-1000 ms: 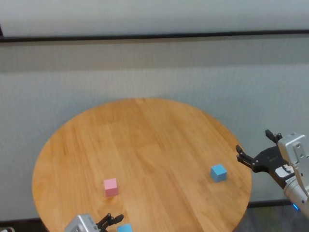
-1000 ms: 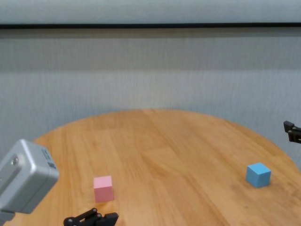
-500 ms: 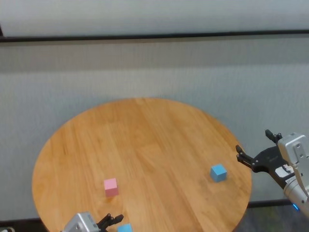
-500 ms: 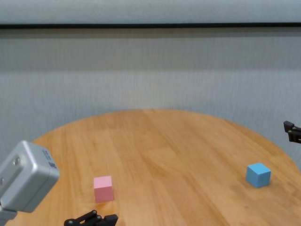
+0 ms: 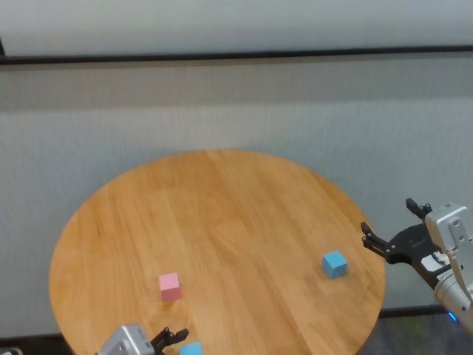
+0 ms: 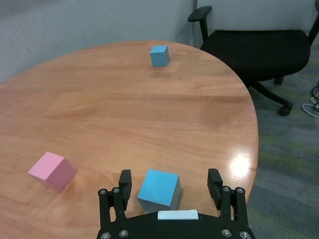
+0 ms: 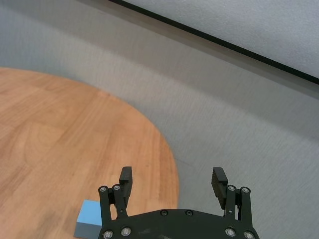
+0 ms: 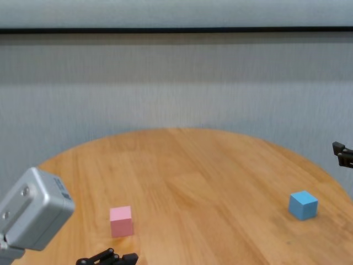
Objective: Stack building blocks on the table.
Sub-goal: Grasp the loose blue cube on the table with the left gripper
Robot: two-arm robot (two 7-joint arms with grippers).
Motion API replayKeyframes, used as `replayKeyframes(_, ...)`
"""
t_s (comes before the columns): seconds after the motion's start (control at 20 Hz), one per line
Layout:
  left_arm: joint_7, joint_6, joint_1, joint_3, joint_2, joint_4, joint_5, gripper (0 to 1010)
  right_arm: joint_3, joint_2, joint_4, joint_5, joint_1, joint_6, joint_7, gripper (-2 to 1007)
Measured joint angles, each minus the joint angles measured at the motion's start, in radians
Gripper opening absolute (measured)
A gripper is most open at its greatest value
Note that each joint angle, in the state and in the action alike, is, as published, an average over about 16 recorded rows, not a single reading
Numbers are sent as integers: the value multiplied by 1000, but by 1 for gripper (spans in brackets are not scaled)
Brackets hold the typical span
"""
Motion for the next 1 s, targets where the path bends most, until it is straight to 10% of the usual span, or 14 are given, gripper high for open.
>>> replayKeyframes(1.0, 7, 20, -9, 8, -5, 7, 23, 990, 0, 0, 0, 0, 0, 0, 0, 1005)
